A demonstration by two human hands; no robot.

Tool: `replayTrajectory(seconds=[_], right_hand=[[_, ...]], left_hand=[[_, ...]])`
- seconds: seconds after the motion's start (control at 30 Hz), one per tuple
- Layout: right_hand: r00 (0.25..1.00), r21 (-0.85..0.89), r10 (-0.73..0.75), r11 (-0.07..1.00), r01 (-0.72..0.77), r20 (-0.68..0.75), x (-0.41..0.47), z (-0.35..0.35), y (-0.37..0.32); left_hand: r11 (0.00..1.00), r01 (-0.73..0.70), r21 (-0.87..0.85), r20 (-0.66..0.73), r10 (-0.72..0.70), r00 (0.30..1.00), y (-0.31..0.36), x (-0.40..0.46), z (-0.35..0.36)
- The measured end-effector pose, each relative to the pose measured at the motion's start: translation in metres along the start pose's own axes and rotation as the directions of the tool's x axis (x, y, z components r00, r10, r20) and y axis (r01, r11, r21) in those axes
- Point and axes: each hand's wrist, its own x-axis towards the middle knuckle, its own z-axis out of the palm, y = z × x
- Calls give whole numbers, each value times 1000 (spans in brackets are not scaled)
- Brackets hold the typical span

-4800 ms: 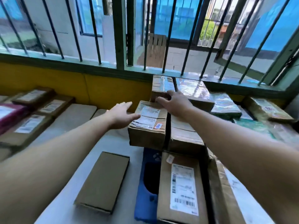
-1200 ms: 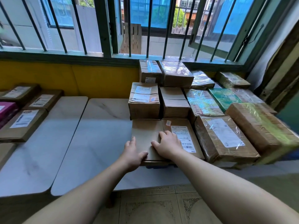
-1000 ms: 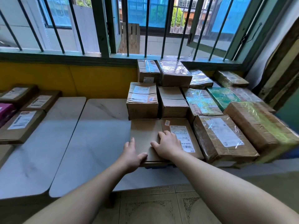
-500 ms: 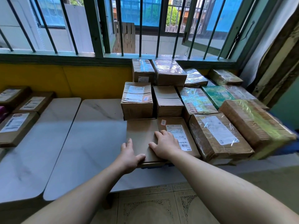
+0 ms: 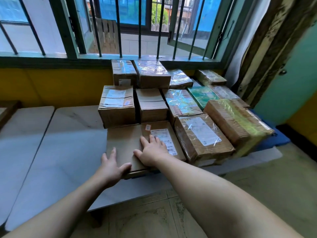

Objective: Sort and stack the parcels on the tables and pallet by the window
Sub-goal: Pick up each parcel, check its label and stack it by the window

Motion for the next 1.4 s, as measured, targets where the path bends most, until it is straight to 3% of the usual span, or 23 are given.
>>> replayTrajectory(seconds=[0.27,1.4], right_hand=[[999,-33,-27,999,28,19,0,8,9],[1000,-50,-8,999,8,-18,6,5,22]], left_hand=[[998,16,58,-11,-15,1000,4,-2,3],[1000,-9,1,-10,9,1000,19,3,6]])
